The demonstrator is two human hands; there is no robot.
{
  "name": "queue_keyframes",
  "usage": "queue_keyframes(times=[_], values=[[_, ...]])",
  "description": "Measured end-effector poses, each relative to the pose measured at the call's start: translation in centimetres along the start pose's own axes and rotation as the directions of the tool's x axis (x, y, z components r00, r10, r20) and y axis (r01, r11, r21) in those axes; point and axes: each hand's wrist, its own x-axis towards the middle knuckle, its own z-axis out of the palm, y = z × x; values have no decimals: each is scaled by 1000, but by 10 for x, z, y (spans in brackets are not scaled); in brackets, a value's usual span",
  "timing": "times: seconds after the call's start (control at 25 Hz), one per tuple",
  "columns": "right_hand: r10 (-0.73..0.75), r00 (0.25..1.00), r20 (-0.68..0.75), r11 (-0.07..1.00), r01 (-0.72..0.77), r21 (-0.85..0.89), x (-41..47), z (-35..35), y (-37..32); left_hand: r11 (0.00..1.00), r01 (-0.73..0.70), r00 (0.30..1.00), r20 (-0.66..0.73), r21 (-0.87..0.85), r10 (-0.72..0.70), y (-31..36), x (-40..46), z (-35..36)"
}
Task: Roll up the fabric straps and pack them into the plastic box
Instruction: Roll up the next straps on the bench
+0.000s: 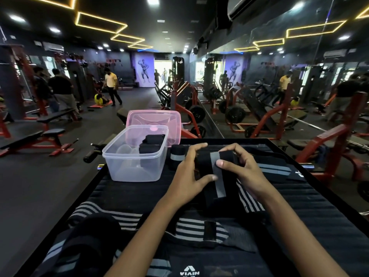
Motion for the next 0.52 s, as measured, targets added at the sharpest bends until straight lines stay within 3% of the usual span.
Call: queue_keyframes(times=[0.08,0.16,0.28,0.4,0.52], values=[[69,997,-14,988,-67,138,-1,2,3,999,-41,998,42,-7,41,1,-1,-1],[66,998,-22,989,-63,137,-2,4,4,999,-41,998,47,-16,42,2,-2,-1],[-9,999,-41,1000,10,27,-2,6,3,995,12,998,67,-98,-5,0,-2,-2],[-103,992,68,983,112,-149,-4,1,2,971,107,989,123,-212,-82,1,-4,-2],[-157,980,122,954,182,-238,-3,-1,4,969,161,981,138,-187,-136,-1,-5,-4]])
